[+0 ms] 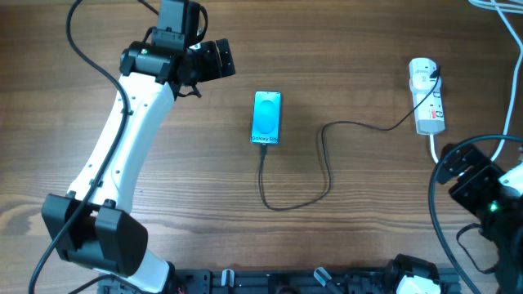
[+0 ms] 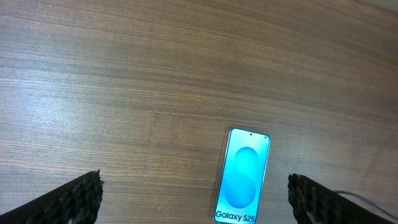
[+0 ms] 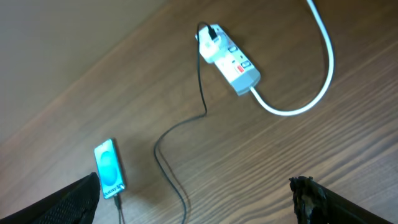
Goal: Plug charger to phone and switch on socket
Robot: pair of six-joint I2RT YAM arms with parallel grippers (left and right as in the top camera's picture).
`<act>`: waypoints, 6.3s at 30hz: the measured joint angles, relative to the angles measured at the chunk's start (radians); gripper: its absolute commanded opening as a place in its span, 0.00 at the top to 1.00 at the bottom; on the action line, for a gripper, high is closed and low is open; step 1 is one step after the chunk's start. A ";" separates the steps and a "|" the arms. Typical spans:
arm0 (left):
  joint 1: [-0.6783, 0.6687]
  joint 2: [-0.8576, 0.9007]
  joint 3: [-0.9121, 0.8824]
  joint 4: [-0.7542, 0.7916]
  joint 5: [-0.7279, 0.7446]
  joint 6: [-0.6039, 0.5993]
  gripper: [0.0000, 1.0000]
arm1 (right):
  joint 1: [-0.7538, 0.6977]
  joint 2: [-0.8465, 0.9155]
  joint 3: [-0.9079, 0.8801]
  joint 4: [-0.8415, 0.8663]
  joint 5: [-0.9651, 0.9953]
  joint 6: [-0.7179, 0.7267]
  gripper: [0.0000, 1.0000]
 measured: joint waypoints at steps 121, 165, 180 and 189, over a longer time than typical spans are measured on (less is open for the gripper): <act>0.000 -0.005 0.000 -0.004 -0.003 0.000 0.00 | 0.407 -0.787 -1.387 1.370 -0.075 -0.225 0.00; 0.163 -1.470 -1.411 0.690 0.167 0.166 0.00 | 0.407 -0.789 -1.387 1.371 -0.071 -0.225 0.00; 0.241 -1.721 -1.628 0.992 0.148 0.168 0.00 | 0.407 -0.789 -1.387 1.370 -0.071 -0.225 0.00; 0.242 -1.722 -1.630 0.822 0.094 0.368 0.00 | 0.407 -0.789 -1.387 1.371 -0.071 -0.225 0.00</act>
